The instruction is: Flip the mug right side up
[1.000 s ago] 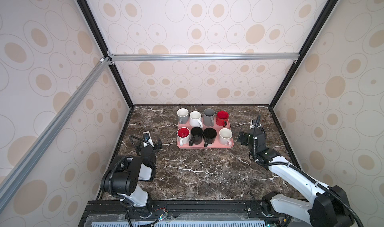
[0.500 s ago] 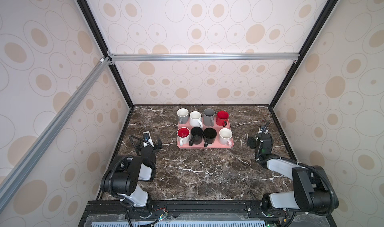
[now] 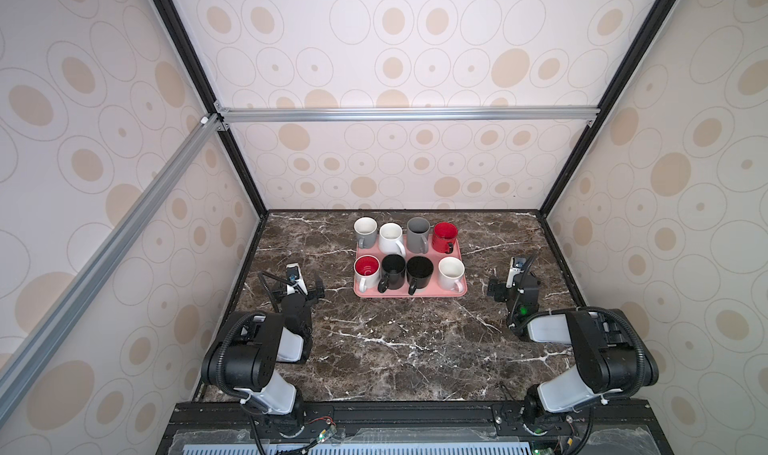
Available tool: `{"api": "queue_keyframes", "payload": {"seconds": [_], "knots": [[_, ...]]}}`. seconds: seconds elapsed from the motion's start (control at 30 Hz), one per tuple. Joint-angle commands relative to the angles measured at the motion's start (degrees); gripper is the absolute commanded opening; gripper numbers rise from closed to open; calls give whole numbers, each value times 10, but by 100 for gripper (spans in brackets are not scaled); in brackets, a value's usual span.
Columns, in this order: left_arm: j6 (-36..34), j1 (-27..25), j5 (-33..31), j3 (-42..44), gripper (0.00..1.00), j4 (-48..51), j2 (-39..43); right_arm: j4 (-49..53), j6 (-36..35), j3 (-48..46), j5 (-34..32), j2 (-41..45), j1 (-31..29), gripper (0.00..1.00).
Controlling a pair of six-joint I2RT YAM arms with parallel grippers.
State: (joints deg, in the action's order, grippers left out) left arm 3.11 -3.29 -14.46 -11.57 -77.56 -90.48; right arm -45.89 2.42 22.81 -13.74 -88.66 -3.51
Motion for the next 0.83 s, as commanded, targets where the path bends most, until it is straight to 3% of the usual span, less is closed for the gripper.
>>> {"api": "queue_keyframes", "payload": {"seconds": [0.0,0.8], "knots": [[-9,3,1,-3,99,-23,-2,-19,-8,1,4,6,1,100],[-14,-2,-6,-5,99,-23,-3,-18,-8,0,5,6,1,100]]}}
